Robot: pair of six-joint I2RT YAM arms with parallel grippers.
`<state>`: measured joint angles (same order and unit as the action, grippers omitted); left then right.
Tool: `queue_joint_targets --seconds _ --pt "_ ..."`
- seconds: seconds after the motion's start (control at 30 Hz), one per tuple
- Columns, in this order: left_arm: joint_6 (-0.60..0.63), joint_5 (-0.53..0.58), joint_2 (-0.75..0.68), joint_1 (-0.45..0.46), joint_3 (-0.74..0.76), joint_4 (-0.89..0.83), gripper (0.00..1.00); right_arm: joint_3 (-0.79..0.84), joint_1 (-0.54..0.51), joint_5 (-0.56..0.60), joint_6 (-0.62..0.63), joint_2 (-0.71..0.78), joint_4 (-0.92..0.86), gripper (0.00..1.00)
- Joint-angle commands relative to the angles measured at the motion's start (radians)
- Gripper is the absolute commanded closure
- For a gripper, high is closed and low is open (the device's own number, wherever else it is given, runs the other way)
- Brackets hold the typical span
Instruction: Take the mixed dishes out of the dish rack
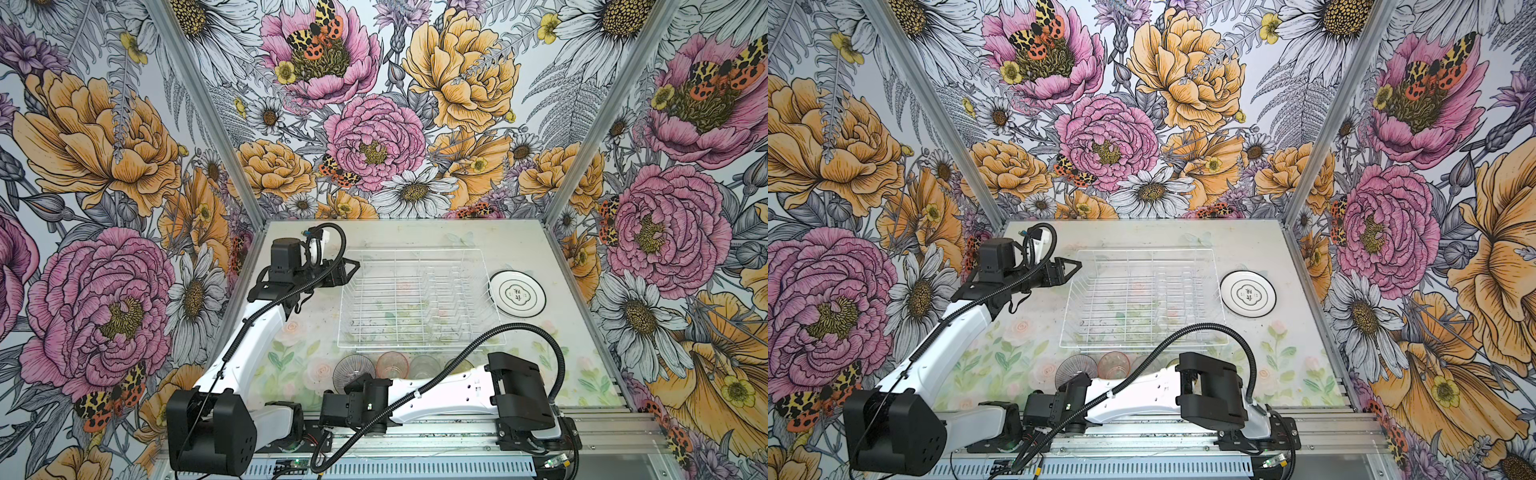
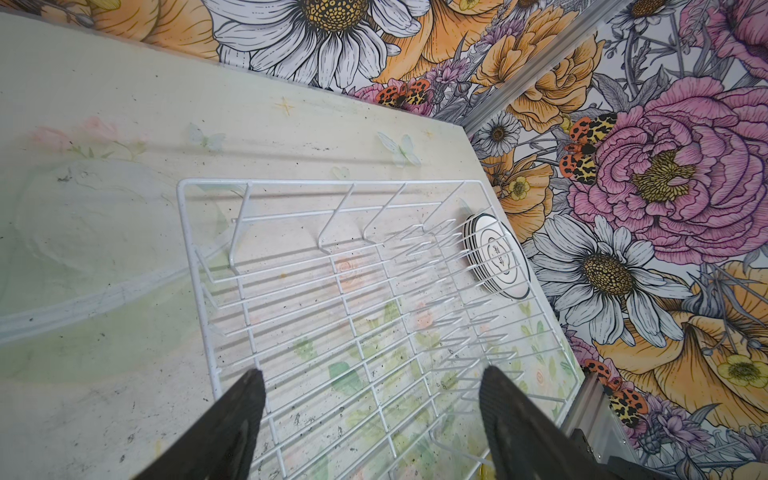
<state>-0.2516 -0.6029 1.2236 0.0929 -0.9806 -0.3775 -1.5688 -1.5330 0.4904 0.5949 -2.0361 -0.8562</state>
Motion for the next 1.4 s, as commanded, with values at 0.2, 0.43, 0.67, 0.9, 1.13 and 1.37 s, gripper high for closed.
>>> queue_joint_targets --seconds 0.2,0.43,0.67,0.9,1.13,1.37 --pt "0.006 -0.011 -0.026 -0.015 0.008 0.001 0.17 -0.018 -0.018 -0.006 -0.019 0.101 0.005 0.52" --pt "0.008 -0.002 -0.031 -0.015 0.001 -0.01 0.17 -0.001 -0.023 -0.064 -0.058 0.176 0.005 0.52" --pt "0.004 0.016 -0.047 -0.017 0.0 -0.011 0.17 0.038 0.0 -0.008 -0.113 0.318 0.007 0.51" --pt "-0.004 0.045 -0.058 -0.026 0.01 0.004 0.17 0.127 0.076 0.08 -0.205 0.497 0.007 0.51" --pt "-0.03 0.088 -0.077 -0.055 0.064 0.091 0.17 0.209 0.275 0.197 -0.352 0.706 0.009 0.44" --pt "-0.051 0.132 -0.092 -0.083 0.169 0.257 0.17 0.308 0.643 0.155 -0.508 0.916 0.039 0.38"
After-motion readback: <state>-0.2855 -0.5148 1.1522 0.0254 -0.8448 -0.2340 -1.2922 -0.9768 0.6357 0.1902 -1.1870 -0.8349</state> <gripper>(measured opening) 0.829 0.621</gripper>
